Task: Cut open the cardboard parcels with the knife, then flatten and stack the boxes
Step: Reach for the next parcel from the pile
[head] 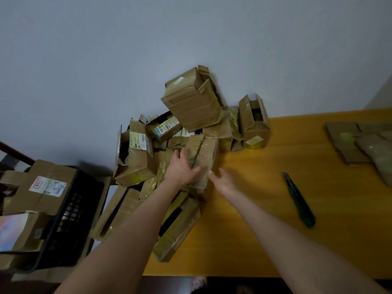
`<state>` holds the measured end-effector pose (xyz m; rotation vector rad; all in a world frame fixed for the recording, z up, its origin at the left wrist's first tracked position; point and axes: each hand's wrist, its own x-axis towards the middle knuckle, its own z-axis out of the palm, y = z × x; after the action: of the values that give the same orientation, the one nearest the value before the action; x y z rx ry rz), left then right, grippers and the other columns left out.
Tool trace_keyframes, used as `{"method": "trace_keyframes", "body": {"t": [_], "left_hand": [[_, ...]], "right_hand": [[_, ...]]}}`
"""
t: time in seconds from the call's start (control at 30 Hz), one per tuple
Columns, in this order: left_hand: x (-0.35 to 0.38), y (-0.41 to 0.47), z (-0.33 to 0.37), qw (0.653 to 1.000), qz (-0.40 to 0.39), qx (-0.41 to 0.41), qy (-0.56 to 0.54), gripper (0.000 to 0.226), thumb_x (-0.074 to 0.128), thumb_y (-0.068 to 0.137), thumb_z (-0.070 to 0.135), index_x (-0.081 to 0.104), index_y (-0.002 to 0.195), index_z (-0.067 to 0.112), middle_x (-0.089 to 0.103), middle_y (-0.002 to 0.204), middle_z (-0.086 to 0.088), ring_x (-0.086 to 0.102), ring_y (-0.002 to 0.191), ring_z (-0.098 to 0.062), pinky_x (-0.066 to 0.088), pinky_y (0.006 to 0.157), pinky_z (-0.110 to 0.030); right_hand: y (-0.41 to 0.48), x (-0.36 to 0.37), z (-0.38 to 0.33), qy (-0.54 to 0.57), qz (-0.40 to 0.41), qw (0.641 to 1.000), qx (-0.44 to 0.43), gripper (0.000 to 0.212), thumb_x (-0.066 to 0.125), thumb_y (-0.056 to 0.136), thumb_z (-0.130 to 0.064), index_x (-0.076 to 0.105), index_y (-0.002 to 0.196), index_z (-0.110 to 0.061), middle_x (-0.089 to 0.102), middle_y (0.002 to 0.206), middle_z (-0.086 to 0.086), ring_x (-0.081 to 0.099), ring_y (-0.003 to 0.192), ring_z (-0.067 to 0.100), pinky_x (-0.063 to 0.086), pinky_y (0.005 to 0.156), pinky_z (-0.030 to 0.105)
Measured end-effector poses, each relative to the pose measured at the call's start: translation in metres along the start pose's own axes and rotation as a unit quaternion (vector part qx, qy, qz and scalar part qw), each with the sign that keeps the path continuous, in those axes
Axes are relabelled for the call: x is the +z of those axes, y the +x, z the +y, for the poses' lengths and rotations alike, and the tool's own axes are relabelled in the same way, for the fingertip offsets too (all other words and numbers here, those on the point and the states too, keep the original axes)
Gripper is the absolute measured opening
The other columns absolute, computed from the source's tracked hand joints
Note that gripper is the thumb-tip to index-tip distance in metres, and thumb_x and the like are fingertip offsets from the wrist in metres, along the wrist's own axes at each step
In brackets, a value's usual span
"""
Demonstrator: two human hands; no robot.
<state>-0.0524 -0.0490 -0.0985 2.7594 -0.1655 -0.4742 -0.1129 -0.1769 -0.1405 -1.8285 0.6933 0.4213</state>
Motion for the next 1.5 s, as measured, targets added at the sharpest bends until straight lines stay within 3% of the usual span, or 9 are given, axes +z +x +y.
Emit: {"method": "trace_keyframes", "body": {"t": [0.2,0.5,0.67,0.8,1.03,1.17,1.33,1.4,1.5], "left_hand": [[-0.003,0.028,0.0,0.993,-0.037,0.017,-0.114,0.085,0.06,0.088,0.051,0.017,0.151,0.013,0.032,0.152,-0.014,0.043,0.132,-0.032,0.042,0.102,-0.043],[-0.011,0.045,0.023,0.988,-0.047,0.053,-0.14,0.094,0.059,0.065,0.08,0.05,0.135,0.018,0.051,0.125,-0.009,0.054,0.114,-0.03,0.05,0.094,-0.046],[-0.012,0.029,0.047,0.968,-0.079,0.074,-0.224,0.083,0.066,0.068,0.068,0.045,0.134,0.023,0.053,0.125,-0.002,0.058,0.107,-0.022,0.053,0.09,-0.044],[-0.006,0.014,0.065,0.934,-0.129,0.125,-0.308,0.059,0.071,0.083,0.032,0.045,0.134,0.017,0.057,0.124,0.001,0.06,0.104,-0.015,0.054,0.089,-0.035],[-0.005,0.013,0.077,0.896,-0.243,0.215,-0.302,0.093,0.08,0.077,0.019,0.026,0.151,0.028,0.036,0.141,-0.003,0.044,0.127,-0.022,0.043,0.106,-0.043],[0.002,0.009,0.081,0.886,-0.247,0.208,-0.332,0.087,0.085,0.067,0.041,0.039,0.141,0.035,0.038,0.137,-0.002,0.046,0.122,-0.02,0.046,0.1,-0.036],[-0.008,-0.001,0.096,0.87,-0.203,0.094,-0.439,0.063,0.058,0.064,0.072,0.052,0.105,0.025,0.056,0.121,0.0,0.054,0.109,-0.016,0.045,0.095,-0.039],[-0.012,-0.001,0.095,0.868,-0.183,0.086,-0.454,0.077,0.057,0.065,0.076,0.05,0.119,0.021,0.054,0.128,0.0,0.051,0.117,-0.02,0.042,0.103,-0.047],[-0.016,-0.002,0.092,0.866,-0.174,0.086,-0.461,0.108,0.057,0.064,0.082,0.026,0.151,0.026,0.037,0.15,-0.004,0.043,0.132,-0.026,0.036,0.108,-0.055]], "right_hand": [[0.016,0.006,-0.015,0.192,-0.002,0.979,0.073,0.07,0.05,0.095,-0.049,0.021,0.152,-0.022,0.032,0.154,0.006,0.039,0.135,0.031,0.041,0.105,0.046],[0.011,-0.013,-0.02,0.375,0.078,0.919,0.094,0.059,0.057,0.09,-0.053,0.052,0.132,-0.011,0.06,0.111,0.007,0.06,0.107,0.034,0.053,0.088,0.047],[-0.007,-0.046,-0.021,0.398,0.142,0.904,0.067,0.055,0.048,0.093,-0.056,0.059,0.117,-0.008,0.063,0.098,0.005,0.06,0.088,0.024,0.052,0.073,0.038],[-0.016,-0.072,-0.008,0.407,0.159,0.897,0.071,0.067,0.039,0.092,-0.066,0.054,0.129,-0.011,0.061,0.101,0.006,0.059,0.09,0.025,0.051,0.083,0.044],[-0.023,-0.11,0.013,0.53,0.112,0.834,0.102,0.074,0.04,0.083,-0.077,0.052,0.113,-0.011,0.057,0.103,0.013,0.056,0.095,0.035,0.049,0.088,0.054],[-0.021,-0.123,0.017,0.522,0.076,0.845,0.089,0.07,0.052,0.08,-0.073,0.056,0.108,-0.009,0.058,0.11,0.013,0.056,0.105,0.038,0.049,0.093,0.055],[-0.024,-0.129,0.024,0.531,0.022,0.847,0.034,0.033,0.06,0.075,-0.035,0.057,0.097,-0.01,0.054,0.103,0.008,0.054,0.1,0.032,0.041,0.103,0.053],[-0.027,-0.128,0.023,0.512,0.02,0.859,0.01,0.023,0.057,0.065,-0.022,0.051,0.086,-0.014,0.05,0.096,0.006,0.052,0.093,0.028,0.044,0.094,0.05],[-0.034,-0.129,0.019,0.48,0.01,0.877,-0.006,0.015,0.056,0.083,-0.021,0.057,0.098,-0.018,0.057,0.106,0.001,0.055,0.096,0.025,0.049,0.083,0.043]]}}
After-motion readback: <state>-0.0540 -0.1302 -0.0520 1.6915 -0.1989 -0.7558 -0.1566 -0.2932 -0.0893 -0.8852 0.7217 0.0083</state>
